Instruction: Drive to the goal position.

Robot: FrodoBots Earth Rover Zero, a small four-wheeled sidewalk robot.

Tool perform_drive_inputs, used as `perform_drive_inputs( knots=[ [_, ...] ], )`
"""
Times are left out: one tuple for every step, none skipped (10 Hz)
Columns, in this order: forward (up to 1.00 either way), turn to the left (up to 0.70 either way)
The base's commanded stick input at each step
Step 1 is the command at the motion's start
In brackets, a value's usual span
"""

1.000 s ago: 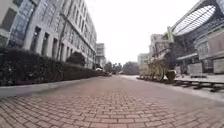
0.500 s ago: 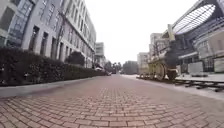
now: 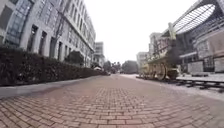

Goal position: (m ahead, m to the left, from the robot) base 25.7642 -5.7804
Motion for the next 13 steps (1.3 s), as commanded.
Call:
perform_drive_inputs(
  knots=[
    [0.45, 0.0],
    [0.45, 0.0],
    [0.45, 0.0],
    [0.45, 0.0],
    [0.45, 0.0],
    [0.45, 0.0],
    [0.45, 0.0],
    [0.45, 0.0],
    [0.45, 0.0],
    [0.45, 0.0],
    [0.45, 0.0],
    [0.45, 0.0],
    [0.45, 0.0]
  ],
)
